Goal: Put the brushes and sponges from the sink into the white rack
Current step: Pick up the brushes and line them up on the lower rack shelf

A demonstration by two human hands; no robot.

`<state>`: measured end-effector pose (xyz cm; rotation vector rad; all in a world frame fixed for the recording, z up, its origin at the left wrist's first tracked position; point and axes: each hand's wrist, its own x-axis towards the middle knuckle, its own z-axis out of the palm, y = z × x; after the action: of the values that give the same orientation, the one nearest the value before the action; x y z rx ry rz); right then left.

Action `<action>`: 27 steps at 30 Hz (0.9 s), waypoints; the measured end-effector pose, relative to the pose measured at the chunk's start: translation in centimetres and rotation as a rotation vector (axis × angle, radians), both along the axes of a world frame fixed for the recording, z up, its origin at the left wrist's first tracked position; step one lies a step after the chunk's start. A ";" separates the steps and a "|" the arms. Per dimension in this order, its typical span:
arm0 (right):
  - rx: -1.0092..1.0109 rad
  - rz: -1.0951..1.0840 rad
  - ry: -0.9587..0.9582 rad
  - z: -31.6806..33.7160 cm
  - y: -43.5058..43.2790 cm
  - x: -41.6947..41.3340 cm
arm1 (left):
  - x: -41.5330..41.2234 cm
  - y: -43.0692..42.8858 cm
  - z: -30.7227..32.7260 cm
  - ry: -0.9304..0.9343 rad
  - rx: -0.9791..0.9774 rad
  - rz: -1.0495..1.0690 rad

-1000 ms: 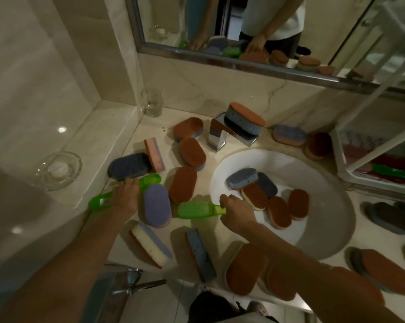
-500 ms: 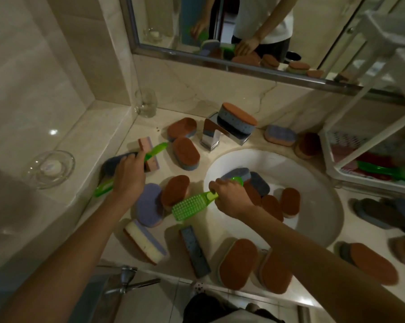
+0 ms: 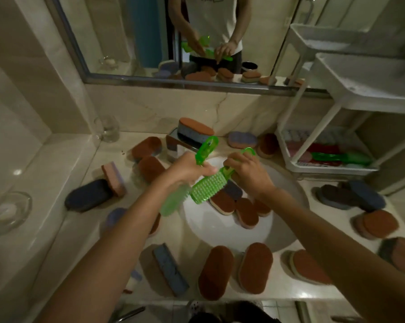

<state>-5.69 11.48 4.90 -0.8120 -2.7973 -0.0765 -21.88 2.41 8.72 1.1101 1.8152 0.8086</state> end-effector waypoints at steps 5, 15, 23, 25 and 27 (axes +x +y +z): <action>0.020 -0.024 -0.010 -0.1 1.9 5.2 | 4.8 2.7 -0.9 -0.249 -0.071 -0.106; -0.267 -0.117 0.320 -2.9 6.6 16.7 | 17.8 8.5 -3.0 -0.671 -0.105 -0.035; -0.277 -0.131 0.190 -3.5 13.5 28.7 | 30.0 16.3 -3.8 -0.571 -0.105 -0.061; -0.359 -0.208 0.233 -3.2 15.0 31.0 | 32.0 17.9 -3.7 -0.581 -0.114 0.018; -0.540 -0.303 0.408 -3.2 16.3 32.3 | 33.0 19.3 -3.6 -0.603 -0.118 0.141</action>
<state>26.65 27.80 1.71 -1.2023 -2.3023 0.7349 11.16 21.66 5.11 0.5772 1.4121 0.9784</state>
